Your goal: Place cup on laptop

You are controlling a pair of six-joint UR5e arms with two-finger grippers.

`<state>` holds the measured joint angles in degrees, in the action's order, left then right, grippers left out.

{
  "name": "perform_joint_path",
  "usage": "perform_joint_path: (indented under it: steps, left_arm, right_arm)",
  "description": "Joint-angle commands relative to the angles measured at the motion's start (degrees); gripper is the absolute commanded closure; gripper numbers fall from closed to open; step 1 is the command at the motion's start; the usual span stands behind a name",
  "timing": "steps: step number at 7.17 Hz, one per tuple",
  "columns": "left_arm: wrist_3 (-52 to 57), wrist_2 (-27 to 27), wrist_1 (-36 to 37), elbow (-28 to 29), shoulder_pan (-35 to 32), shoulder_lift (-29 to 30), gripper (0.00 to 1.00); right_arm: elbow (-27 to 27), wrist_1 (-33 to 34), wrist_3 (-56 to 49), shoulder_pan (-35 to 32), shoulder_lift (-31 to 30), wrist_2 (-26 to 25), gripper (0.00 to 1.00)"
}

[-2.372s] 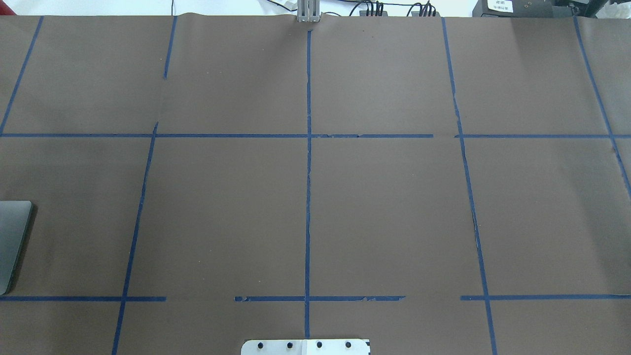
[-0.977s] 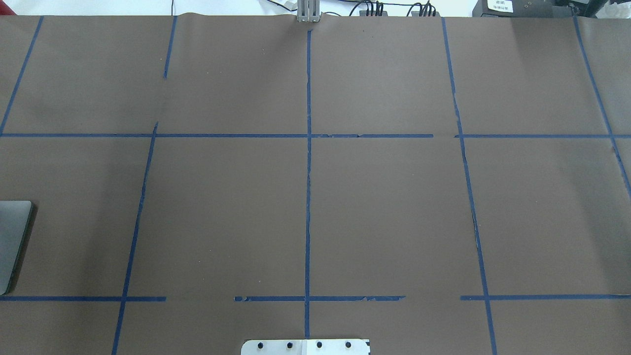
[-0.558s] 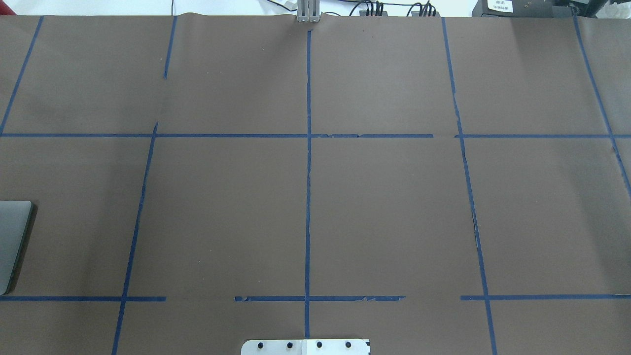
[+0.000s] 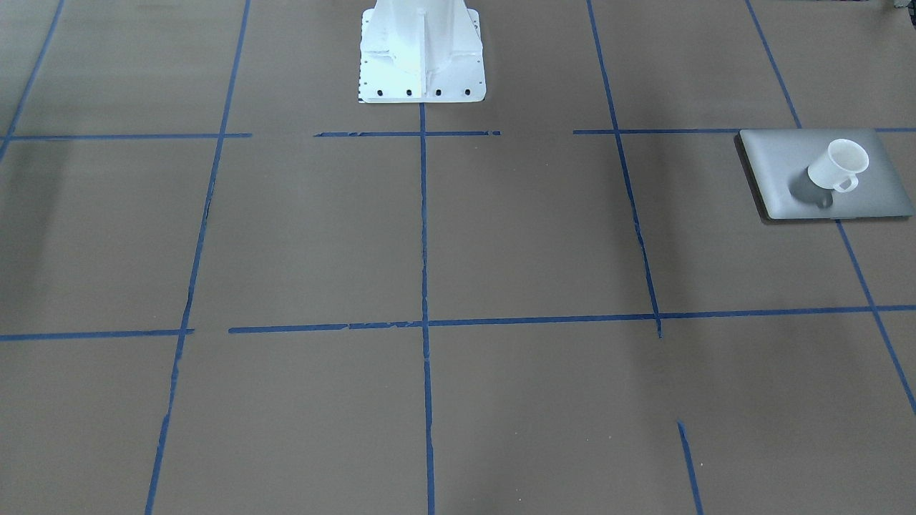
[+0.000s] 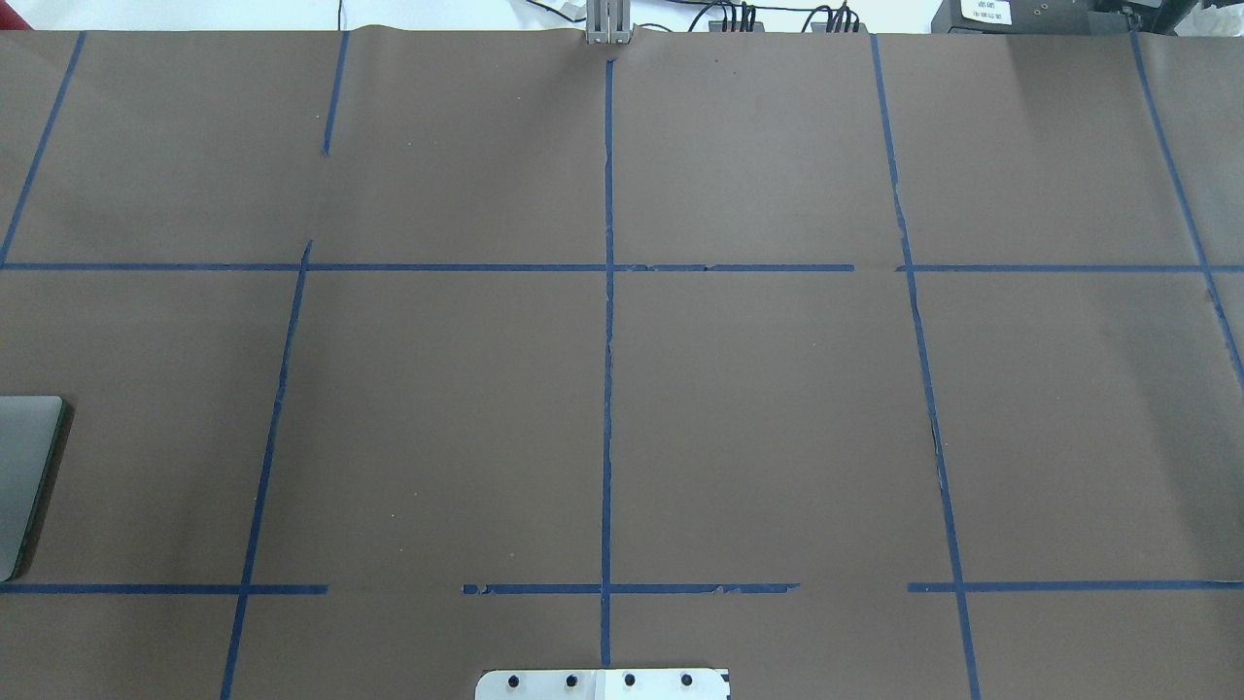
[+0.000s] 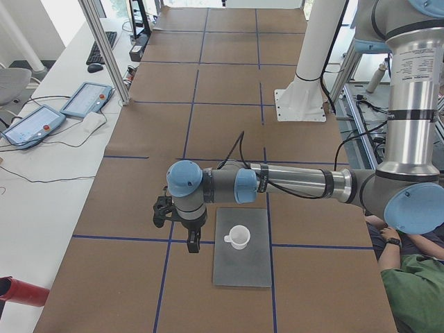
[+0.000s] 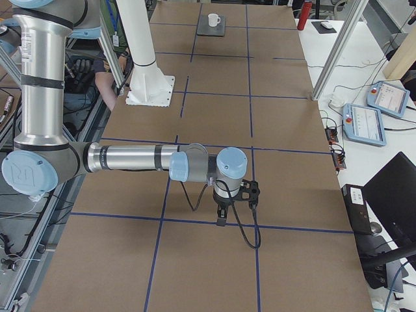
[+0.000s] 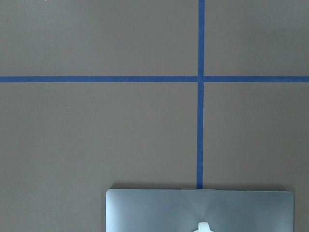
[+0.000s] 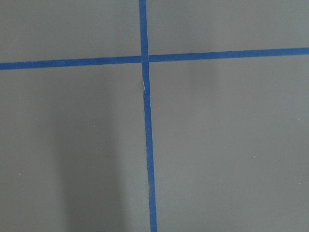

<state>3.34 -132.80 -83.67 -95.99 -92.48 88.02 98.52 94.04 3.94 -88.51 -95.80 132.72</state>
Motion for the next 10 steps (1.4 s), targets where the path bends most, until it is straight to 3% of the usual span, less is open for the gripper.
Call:
perform_joint_path:
  steps: [1,3,5,10]
  left_arm:
    - [0.3,0.0,-1.0,0.4,0.0,0.2,0.0]
    - [0.3,0.0,-1.1,0.4,0.1,0.3,0.0]
    - [0.3,-3.6,-1.1,0.5,0.1,0.2,0.0]
    - [0.3,-3.4,-1.1,0.6,0.1,0.2,0.0]
  right_arm:
    - [0.0,0.0,0.0,0.0,0.0,0.0,0.0]
    - [0.0,0.0,0.0,0.0,0.0,0.0,0.0]
    - [0.0,0.0,-0.1,0.0,0.0,0.0,0.0]
    - [0.0,0.0,-0.1,0.0,0.0,0.0,0.0]
